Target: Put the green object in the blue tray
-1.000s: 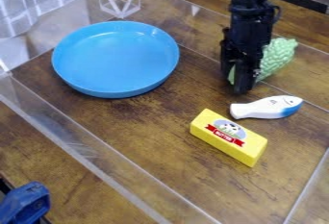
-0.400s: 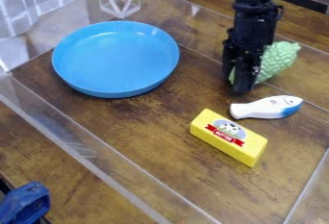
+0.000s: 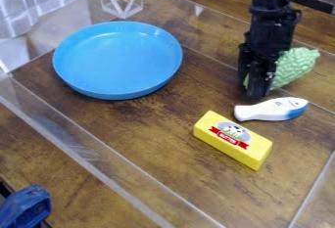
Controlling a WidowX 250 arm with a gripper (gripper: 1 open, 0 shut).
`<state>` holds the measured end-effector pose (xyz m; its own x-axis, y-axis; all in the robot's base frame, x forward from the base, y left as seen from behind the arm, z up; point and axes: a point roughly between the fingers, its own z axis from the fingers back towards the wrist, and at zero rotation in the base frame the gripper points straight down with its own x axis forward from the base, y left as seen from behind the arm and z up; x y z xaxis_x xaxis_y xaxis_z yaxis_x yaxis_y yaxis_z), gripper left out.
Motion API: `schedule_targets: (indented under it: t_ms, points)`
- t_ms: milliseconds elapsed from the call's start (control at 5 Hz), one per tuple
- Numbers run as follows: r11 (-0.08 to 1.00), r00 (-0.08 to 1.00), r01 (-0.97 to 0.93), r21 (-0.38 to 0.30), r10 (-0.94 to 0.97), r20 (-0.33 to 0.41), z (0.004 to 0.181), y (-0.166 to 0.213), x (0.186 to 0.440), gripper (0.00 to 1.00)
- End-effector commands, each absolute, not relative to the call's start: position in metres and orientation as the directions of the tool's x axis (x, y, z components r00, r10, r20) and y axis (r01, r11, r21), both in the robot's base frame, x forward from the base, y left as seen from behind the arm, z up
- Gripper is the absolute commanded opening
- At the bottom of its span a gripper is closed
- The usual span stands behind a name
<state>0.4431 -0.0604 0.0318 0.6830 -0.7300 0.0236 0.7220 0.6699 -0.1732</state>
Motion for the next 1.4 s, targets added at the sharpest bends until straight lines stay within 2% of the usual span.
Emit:
schedule_targets:
  t_ms: [0, 200, 800, 1000, 1200]
  points:
    - [0.657, 0.667, 0.744, -0.124, -0.742, 0.068, 0.071, -0.063, 0.448, 0.00]
    - [0.655, 0.664, 0.746, -0.118, -0.745, 0.066, 0.086, -0.058, 0.450, 0.00]
    - [0.735, 0.735, 0.678, -0.018, -0.676, 0.051, 0.189, -0.023, 0.441, 0.00]
    - [0.764, 0.764, 0.645, -0.007, -0.645, 0.029, 0.176, -0.001, 0.427, 0.00]
    - [0.783, 0.783, 0.622, 0.001, -0.622, 0.018, 0.183, 0.017, 0.411, 0.00]
